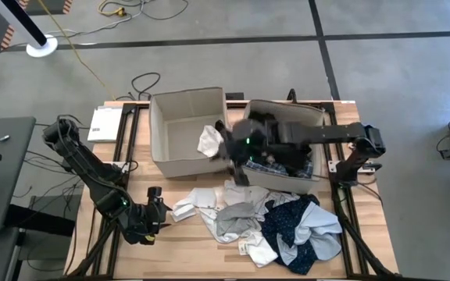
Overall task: Sort clothes
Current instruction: Put the white sock into the left white laundry bin
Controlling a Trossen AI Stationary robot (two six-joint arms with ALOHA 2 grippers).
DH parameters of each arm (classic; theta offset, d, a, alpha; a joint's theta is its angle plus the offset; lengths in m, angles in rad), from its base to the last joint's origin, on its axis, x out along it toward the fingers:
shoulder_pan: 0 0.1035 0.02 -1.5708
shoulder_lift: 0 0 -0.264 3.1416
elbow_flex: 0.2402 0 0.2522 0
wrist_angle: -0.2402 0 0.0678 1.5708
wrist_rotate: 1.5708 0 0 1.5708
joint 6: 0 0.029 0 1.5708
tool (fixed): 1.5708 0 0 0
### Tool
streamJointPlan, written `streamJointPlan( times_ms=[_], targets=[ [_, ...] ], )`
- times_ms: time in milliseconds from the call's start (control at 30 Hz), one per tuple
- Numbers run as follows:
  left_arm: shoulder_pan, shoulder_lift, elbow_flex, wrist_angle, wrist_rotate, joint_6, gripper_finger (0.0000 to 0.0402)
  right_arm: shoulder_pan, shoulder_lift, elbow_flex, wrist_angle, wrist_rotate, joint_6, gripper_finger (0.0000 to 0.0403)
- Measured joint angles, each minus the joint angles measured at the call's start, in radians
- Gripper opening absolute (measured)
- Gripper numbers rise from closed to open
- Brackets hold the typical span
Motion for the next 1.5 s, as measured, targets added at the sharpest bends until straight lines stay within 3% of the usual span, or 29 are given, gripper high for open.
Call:
streamJointPlan(
  times_ms=[333,533,833,1167,1333,1500],
  targets=[
    [-0.009,0.002,-0.028,0.016,0.0,-0.003,0.0218,0.253,0.065,0.0,-0.073,0.008,-0.023,0.0233],
    [-0.008,0.002,-0.129,0.152,0.034,0.029,0.0218,0.349,0.149,0.0,-0.067,0.071,0.007,0.0233],
    [0.047,0.002,-0.262,0.222,0.034,0.018,0.0218,0.378,0.272,-0.001,-0.026,0.082,0.096,0.0233],
    [0.105,0.002,-0.385,0.456,0.058,0.078,0.0212,0.377,0.29,-0.001,0.057,0.088,0.113,0.0233],
    [0.136,0.008,-0.401,0.472,0.057,0.071,0.0175,0.377,0.288,-0.001,0.085,0.088,0.113,0.0233],
    [0.157,0.08,-0.401,0.516,0.094,0.089,0.0096,0.377,0.288,-0.001,0.096,0.089,0.114,0.0233]
  ],
)
